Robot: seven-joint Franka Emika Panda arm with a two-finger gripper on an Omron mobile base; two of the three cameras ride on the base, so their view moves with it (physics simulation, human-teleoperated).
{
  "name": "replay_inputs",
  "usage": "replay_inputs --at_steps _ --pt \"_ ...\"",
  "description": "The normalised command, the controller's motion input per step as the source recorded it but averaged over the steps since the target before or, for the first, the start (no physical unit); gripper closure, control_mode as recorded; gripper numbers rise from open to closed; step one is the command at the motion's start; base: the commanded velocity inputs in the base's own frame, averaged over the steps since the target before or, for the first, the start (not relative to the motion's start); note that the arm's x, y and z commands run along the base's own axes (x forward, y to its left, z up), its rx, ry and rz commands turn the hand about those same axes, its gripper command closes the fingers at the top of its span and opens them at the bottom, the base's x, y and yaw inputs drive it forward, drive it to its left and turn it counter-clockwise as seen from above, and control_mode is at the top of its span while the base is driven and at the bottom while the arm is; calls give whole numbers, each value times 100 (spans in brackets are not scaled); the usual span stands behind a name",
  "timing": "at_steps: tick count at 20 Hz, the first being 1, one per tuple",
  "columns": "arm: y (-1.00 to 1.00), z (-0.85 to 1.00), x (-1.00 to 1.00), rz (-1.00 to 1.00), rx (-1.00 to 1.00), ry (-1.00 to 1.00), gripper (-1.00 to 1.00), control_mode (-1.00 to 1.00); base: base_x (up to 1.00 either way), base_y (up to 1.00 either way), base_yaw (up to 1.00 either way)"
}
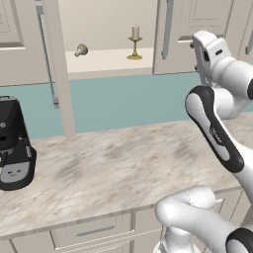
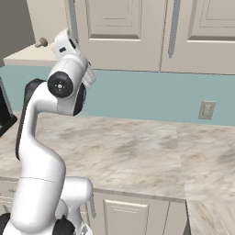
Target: Pick the candle and candle from the dining table and place them in the open cabinet. Close the cabinet after placing the objects.
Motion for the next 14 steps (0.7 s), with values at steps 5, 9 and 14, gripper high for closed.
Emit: replay_inputs --at_steps 5,9,14 --pt "21 -10 -51 0 0 7 -100 -100 0 0 0" --pt "20 -21 -41 0 0 7 -100 -100 0 0 0" --pt "23 -27 -19 0 -1 7 -100 -100 0 0 0"
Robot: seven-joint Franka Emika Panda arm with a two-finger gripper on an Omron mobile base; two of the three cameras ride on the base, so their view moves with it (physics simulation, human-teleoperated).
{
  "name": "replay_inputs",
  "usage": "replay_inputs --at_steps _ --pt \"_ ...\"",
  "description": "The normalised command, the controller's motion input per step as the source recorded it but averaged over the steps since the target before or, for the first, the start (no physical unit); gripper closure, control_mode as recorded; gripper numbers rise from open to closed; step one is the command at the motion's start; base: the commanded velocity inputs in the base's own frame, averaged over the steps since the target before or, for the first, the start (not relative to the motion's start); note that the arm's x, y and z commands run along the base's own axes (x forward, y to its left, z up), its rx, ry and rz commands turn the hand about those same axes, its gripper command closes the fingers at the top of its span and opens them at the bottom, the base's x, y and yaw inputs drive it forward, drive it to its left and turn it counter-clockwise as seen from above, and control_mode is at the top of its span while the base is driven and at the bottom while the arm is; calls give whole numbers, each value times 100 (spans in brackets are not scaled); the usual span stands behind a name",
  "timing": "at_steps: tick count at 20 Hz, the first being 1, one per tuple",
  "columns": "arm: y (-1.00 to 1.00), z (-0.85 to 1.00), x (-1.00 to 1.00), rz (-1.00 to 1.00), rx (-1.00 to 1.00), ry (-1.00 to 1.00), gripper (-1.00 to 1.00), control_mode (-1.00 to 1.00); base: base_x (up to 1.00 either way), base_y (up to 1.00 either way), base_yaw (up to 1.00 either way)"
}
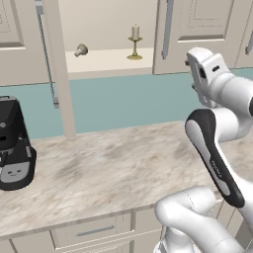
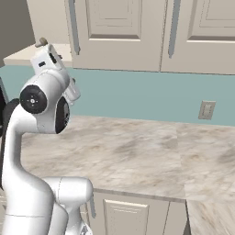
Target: Pick the candle and candle from the dining table and place them in the open cabinet. Close the cabinet after placing the objects.
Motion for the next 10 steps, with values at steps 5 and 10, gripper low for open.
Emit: replay_inputs --at_steps 5,10 --pt "26 -37 5 -3 -10 15 -100 -100 0 0 0" --pt "25 -34 8 -15 -16 15 -100 -100 0 0 0"
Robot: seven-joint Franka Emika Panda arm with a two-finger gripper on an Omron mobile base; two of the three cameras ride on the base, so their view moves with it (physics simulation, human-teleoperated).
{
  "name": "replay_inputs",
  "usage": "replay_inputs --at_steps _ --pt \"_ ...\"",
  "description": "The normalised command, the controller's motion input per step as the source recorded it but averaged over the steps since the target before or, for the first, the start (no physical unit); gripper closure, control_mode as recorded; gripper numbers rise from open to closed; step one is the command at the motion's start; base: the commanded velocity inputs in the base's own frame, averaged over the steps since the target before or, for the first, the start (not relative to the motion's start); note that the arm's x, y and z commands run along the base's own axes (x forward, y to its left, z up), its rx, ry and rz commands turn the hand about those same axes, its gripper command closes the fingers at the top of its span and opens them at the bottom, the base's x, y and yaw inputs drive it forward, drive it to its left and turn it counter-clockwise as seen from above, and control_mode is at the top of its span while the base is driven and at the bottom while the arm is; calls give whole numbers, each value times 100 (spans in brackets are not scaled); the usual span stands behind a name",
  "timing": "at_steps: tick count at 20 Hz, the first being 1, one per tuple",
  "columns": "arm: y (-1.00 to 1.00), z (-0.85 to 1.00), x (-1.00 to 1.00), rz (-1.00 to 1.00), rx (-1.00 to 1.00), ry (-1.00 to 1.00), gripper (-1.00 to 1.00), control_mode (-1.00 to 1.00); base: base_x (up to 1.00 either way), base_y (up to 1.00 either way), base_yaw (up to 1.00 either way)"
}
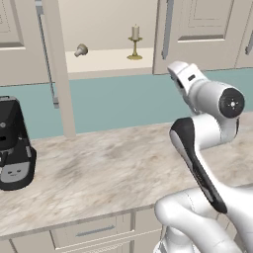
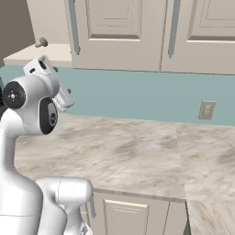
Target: Pick the candle and candle from the dining table and place them in the open cabinet. Close the cabinet after placing the objects.
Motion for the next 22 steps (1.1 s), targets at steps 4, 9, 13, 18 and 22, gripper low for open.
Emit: replay_inputs --at_steps 4,9,13,18,22 --pt "16 -19 0 -15 -18 9 -100 -100 0 0 0" --pt "4 -31 -3 -4 -18 4 -100 -100 0 0 0" --pt "20 -18 -6 0 -20 0 -100 -100 0 0 0" --pt "46 -15 -7 -8 -29 -1 -100 -100 0 0 0" --pt "50 -5 -6 -17 -27 -1 -100 -100 0 0 0"
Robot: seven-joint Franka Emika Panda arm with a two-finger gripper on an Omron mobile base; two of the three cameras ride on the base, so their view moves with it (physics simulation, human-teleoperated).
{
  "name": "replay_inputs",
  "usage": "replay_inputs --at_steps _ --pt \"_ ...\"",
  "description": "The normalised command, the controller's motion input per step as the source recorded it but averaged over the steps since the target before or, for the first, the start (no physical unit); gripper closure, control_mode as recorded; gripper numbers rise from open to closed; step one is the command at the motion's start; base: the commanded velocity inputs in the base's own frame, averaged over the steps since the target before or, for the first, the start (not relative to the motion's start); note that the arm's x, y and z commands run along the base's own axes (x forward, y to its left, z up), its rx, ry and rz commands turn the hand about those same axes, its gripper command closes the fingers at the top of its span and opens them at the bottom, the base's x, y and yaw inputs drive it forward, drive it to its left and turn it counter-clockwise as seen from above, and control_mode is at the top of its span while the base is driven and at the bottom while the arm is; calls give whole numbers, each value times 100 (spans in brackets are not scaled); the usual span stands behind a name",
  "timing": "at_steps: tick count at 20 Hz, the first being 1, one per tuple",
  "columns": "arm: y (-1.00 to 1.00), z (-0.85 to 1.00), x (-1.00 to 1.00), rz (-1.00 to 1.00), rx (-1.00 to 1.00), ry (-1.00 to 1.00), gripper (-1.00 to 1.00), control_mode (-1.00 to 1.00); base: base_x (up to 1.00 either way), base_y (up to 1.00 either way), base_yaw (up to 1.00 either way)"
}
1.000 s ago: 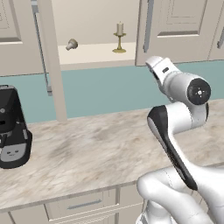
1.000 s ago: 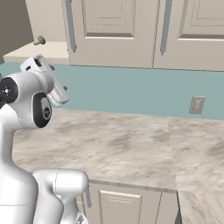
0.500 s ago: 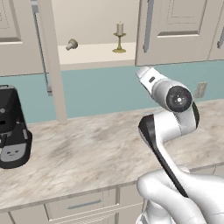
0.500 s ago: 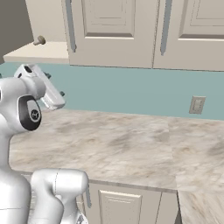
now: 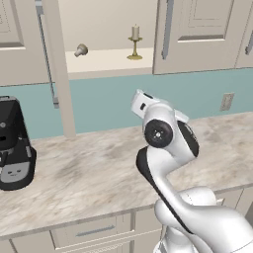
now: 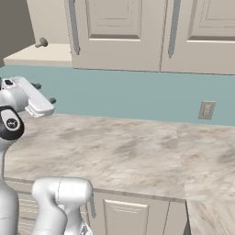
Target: Pick the candle and candle from the dining table and place them in the open cabinet. Close the cabinet after placing the objects.
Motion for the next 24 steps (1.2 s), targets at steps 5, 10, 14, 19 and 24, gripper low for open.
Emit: replay_inputs --at_steps 5,10,14,19,24 --pt "9 -5 0 -3 -8 1 -100 -100 0 0 0" --pt "35 -1 -1 -2 -18 1 -100 -100 0 0 0" --pt "42 -9 0 -3 -21 1 -100 -100 0 0 0" --pt "43 0 -6 -6 -22 0 -100 -100 0 0 0" --pt "44 0 -11 -6 -23 0 -100 -100 0 0 0"
